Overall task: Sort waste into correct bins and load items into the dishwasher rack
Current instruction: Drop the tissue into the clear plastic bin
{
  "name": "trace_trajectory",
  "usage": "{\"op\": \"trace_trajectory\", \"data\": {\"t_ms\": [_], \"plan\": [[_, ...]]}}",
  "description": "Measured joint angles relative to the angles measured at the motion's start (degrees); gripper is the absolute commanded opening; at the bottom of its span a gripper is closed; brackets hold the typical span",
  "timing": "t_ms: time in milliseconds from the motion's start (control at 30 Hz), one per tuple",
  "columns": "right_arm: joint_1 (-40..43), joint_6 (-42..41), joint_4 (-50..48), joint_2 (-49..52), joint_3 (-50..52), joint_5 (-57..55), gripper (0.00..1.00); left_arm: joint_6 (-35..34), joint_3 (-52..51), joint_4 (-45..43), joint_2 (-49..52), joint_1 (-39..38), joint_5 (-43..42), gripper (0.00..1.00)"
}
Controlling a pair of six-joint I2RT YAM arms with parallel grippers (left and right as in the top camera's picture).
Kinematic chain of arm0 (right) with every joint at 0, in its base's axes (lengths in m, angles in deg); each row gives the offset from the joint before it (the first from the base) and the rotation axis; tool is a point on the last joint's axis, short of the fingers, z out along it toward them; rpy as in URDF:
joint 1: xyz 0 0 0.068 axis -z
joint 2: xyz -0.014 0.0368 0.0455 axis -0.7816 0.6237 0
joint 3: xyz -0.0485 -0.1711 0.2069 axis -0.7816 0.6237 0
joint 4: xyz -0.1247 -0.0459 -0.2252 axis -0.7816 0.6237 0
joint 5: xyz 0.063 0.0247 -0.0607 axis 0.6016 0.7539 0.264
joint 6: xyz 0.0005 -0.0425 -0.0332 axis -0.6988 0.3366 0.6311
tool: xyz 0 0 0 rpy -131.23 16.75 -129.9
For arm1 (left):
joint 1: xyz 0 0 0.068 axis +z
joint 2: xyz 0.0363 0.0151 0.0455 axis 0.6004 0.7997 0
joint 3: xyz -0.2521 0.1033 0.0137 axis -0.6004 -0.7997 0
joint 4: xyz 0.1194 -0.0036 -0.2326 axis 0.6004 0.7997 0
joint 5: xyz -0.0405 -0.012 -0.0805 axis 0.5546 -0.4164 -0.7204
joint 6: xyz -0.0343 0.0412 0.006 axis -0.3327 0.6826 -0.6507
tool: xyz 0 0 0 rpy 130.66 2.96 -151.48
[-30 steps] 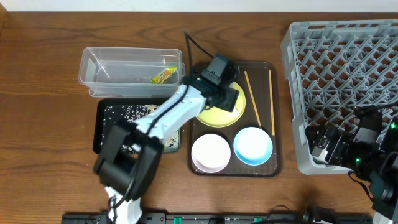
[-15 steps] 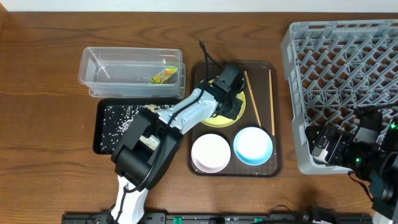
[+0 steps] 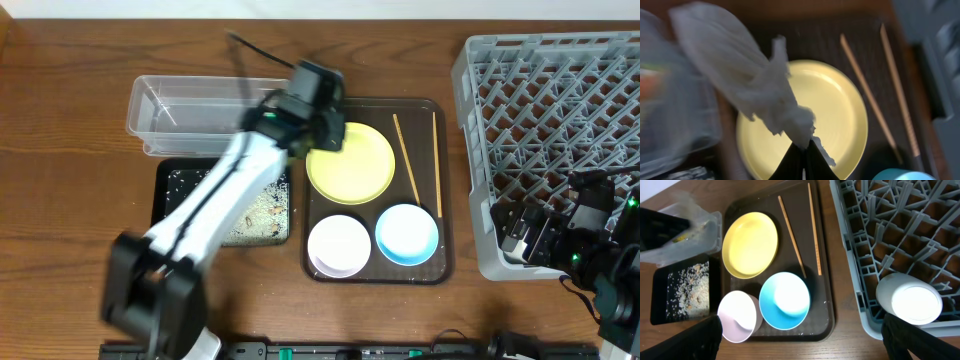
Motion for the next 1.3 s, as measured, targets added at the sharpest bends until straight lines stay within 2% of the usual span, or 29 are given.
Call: {"op": "trace_trajectory", "data": {"t_ms": [100, 267, 300, 367, 400, 433, 667, 867, 1000, 1167, 1300], "plan": [[0.0, 0.0, 0.0, 0.0, 0.0, 0.0, 0.99, -0.1, 0.2, 1.0, -3.3, 3.0, 0.0, 0.06], [0.0, 0.0, 0.0, 0.0, 0.0, 0.0, 0.99, -0.1, 0.2, 1.6, -2.6, 8.6, 0.5, 0.07], [0.0, 0.0, 0.0, 0.0, 0.0, 0.0, 0.99, -0.1, 0.2, 1.6, -2.1, 9.6, 0.7, 0.17], [0.0, 0.0, 0.0, 0.0, 0.0, 0.0, 0.99, 0.0, 0.2, 1.7, -0.9, 11.8, 1.3, 0.47], [0.0, 0.0, 0.0, 0.0, 0.0, 0.0, 0.99, -0.1, 0.2, 1.9, -0.3, 12.5, 1.4, 0.54], [0.0, 0.0, 0.0, 0.0, 0.0, 0.0, 0.99, -0.5, 0.2, 2.5, 0.3, 13.1, 1.4, 0.56], [0.0, 0.0, 0.0, 0.0, 0.0, 0.0, 0.99, -0.9, 0.2, 8.1, 0.0, 14.1, 0.8, 0.57], [0.0, 0.0, -0.2, 0.0, 0.0, 0.0, 0.99, -0.9, 0.6, 14.6, -8.8, 12.9, -0.1, 0.57], [0.0, 0.0, -0.2, 0.0, 0.0, -0.2, 0.99, -0.9, 1.2, 20.0, -16.4, 11.0, -0.3, 0.63], [0.0, 0.0, -0.2, 0.0, 0.0, -0.2, 0.99, -0.8, 1.4, 25.8, -25.0, 9.4, -0.3, 0.79], [0.0, 0.0, -0.2, 0.0, 0.0, -0.2, 0.99, -1.1, 1.5, 29.7, -30.6, 9.4, -0.3, 0.82]]}}
